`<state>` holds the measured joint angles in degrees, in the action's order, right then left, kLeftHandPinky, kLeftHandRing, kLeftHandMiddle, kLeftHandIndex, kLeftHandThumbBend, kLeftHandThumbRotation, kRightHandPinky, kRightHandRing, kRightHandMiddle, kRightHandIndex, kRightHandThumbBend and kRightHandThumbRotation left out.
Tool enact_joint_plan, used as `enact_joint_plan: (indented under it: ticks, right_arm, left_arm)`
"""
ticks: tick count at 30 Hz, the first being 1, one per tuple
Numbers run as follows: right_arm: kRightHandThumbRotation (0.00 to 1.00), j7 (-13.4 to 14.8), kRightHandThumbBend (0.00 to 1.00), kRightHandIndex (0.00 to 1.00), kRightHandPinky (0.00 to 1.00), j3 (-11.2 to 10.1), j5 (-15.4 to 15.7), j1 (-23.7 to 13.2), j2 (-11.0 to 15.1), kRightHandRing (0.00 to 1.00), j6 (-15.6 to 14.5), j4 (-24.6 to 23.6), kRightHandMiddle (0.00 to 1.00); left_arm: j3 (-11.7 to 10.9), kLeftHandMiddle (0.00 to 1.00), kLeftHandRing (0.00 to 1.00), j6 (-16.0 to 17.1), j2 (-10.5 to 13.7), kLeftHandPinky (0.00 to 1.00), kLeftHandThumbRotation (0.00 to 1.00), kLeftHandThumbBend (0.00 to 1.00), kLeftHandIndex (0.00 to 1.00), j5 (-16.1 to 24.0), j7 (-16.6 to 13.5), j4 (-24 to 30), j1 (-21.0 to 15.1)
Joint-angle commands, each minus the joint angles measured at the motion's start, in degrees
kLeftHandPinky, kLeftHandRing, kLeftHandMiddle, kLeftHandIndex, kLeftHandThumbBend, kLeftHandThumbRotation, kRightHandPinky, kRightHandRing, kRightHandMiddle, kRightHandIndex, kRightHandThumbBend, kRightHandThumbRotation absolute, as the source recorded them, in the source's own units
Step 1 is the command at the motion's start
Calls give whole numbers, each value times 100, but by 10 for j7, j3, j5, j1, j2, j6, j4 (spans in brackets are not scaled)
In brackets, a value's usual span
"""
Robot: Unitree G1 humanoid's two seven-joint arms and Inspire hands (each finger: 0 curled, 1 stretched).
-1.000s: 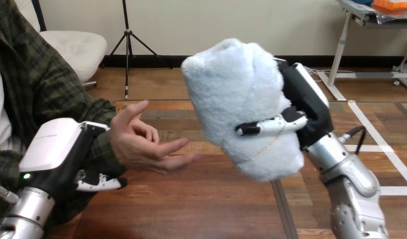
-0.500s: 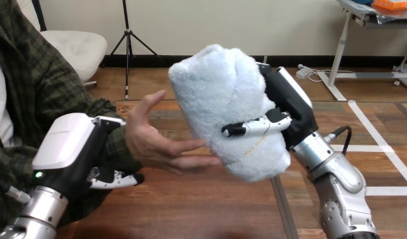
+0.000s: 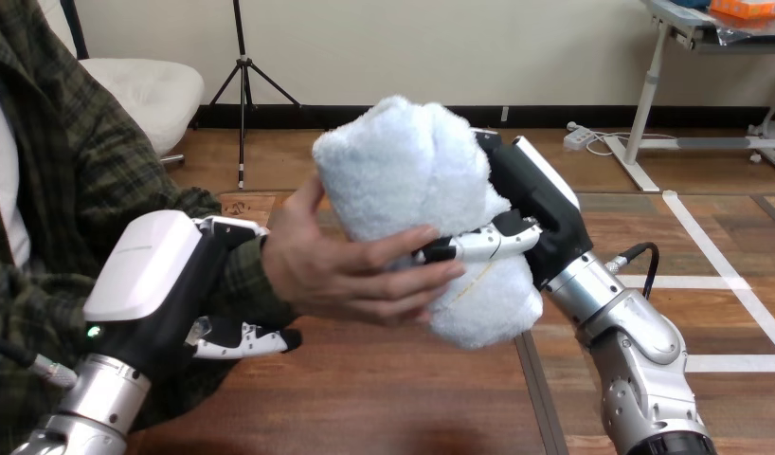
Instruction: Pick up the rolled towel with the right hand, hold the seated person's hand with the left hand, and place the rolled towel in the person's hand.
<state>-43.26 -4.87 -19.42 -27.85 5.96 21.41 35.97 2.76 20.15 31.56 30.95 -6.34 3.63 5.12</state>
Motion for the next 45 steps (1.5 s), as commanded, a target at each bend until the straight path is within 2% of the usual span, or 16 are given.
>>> enact_joint_plan:
  ticks: [1, 17, 20, 23, 29, 45]
  right_arm:
    - [0, -3, 71, 33, 10, -3, 4, -63, -11, 17, 38, 21, 28]
    - [0, -20, 71, 33, 11, 2, 15, -73, -21, 18, 79, 78, 30]
    - [0, -19, 71, 33, 11, 5, 18, -70, -23, 18, 81, 77, 30]
    - [0, -24, 71, 33, 11, 5, 15, -69, -27, 18, 86, 79, 30]
    - [0, -22, 72, 34, 12, 7, 14, -61, -33, 19, 79, 74, 30]
    - [0, -29, 73, 35, 13, 8, 11, -50, -48, 20, 93, 80, 31]
  left_arm:
    - [4, 35, 30, 21, -22, 25, 0, 95, 36, -18, 3, 41, -16]
    - [10, 35, 29, 13, -46, 24, 0, 96, 36, -19, 31, 79, -5]
    - [11, 35, 29, 16, -51, 23, 0, 96, 35, -20, 34, 84, -4]
    - [12, 35, 29, 2, -57, 23, 0, 96, 35, -25, 47, 97, 0]
    - [13, 35, 29, 5, -64, 23, 0, 95, 35, -29, 53, 102, 2]
    - [14, 34, 28, 10, -85, 23, 0, 95, 35, -26, 63, 101, -2]
